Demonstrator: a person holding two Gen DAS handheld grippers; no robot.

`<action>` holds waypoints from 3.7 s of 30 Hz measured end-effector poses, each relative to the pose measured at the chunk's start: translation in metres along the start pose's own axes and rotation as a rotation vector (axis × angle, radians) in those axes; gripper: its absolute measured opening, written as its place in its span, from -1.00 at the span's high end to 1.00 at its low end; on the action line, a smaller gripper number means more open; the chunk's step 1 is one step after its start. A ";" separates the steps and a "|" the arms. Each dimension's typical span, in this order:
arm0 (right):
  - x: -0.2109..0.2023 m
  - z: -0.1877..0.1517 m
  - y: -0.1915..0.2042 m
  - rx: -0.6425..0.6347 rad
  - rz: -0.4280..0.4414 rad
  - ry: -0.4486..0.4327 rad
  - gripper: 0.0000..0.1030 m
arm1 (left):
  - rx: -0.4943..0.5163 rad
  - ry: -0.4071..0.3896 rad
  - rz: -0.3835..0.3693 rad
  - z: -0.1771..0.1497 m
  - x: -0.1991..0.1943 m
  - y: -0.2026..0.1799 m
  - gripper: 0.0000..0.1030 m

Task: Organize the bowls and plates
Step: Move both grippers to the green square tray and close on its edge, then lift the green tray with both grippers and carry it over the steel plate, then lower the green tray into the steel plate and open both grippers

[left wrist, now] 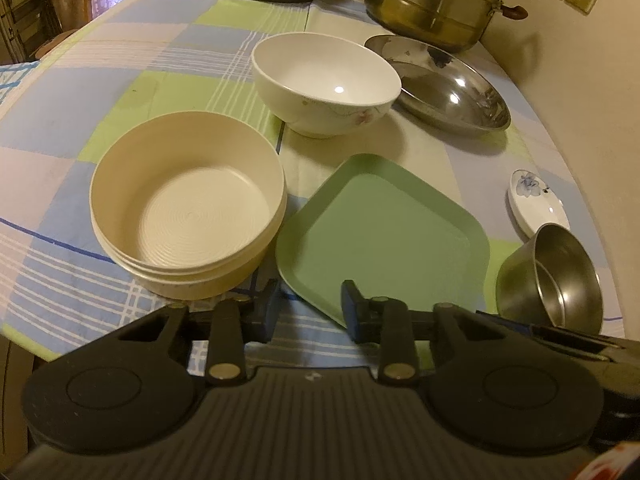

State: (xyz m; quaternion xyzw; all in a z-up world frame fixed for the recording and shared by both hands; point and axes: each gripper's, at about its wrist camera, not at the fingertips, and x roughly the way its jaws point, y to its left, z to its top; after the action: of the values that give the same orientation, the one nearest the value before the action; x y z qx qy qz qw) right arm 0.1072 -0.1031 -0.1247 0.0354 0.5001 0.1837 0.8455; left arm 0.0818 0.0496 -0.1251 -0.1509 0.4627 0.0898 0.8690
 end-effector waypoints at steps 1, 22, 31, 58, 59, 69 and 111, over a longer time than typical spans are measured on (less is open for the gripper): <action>0.000 0.000 0.000 -0.003 0.000 -0.004 0.76 | 0.007 0.001 0.004 0.000 0.001 0.000 0.55; -0.025 -0.007 0.004 -0.073 0.016 -0.063 0.77 | 0.017 -0.069 -0.014 -0.004 -0.023 -0.004 0.63; -0.046 -0.008 0.005 -0.105 0.033 -0.117 0.77 | 0.020 -0.121 -0.004 -0.006 -0.046 -0.012 0.63; -0.054 0.070 -0.026 -0.048 -0.041 -0.233 0.77 | 0.130 -0.188 -0.114 0.086 -0.020 -0.063 0.63; -0.050 0.077 -0.028 -0.041 -0.046 -0.234 0.77 | 0.132 -0.188 -0.119 0.092 -0.016 -0.064 0.63; -0.013 0.140 -0.043 -0.012 -0.076 -0.230 0.77 | 0.151 -0.184 -0.140 0.151 0.030 -0.077 0.63; 0.087 0.203 -0.084 0.108 -0.121 -0.075 0.77 | 0.190 0.032 -0.048 0.211 0.147 -0.100 0.56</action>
State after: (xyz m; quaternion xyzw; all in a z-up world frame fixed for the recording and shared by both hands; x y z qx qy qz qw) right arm 0.3421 -0.1259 -0.1162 0.0574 0.4786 0.1034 0.8700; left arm 0.3573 0.0311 -0.1186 -0.0803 0.4793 0.0221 0.8737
